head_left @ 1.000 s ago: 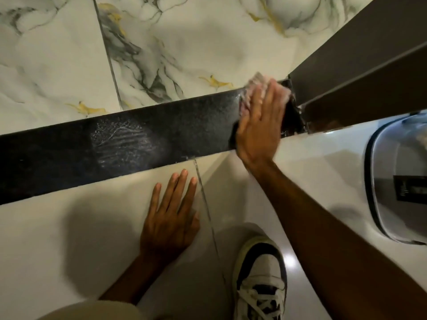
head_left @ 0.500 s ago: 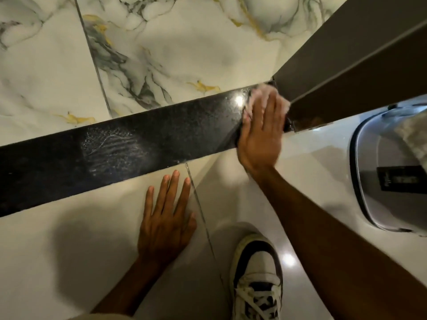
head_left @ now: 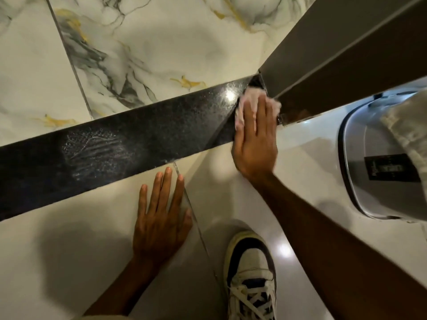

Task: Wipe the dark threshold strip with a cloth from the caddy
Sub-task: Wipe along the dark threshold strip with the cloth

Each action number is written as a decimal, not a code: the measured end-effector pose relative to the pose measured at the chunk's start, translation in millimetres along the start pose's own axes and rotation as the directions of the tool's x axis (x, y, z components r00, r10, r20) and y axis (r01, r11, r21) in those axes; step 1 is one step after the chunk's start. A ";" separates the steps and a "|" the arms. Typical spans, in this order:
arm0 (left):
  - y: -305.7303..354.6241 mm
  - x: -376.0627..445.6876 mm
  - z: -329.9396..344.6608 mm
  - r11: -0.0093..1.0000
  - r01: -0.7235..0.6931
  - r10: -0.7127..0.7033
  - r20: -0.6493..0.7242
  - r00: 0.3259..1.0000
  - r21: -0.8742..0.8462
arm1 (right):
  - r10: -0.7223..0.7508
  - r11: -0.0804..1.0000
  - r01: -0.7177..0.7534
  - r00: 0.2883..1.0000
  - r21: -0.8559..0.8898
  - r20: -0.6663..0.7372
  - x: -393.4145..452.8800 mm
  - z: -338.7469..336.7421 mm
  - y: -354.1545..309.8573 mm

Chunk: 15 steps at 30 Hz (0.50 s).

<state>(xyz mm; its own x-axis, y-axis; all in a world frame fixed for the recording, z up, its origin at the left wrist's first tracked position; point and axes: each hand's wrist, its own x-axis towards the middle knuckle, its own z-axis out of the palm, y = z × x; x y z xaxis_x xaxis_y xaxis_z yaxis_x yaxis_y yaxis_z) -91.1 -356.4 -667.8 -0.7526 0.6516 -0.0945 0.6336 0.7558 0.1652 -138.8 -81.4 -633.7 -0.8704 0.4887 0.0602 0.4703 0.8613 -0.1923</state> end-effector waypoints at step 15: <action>1.3 0.9 -2.8 1.000 0.009 -0.010 -0.003 1.000 -0.020 | -0.094 0.994 0.092 0.995 0.061 0.032 -5.5 -5.2 4.3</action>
<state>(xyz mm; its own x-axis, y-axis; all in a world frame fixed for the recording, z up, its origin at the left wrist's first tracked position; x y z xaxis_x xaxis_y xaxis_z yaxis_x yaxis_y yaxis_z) -91.5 -355.0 -664.9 -0.7591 0.6442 -0.0935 0.6228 0.7605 0.1839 -131.3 -79.7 -629.8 -0.9150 0.4008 0.0464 0.3785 0.8925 -0.2455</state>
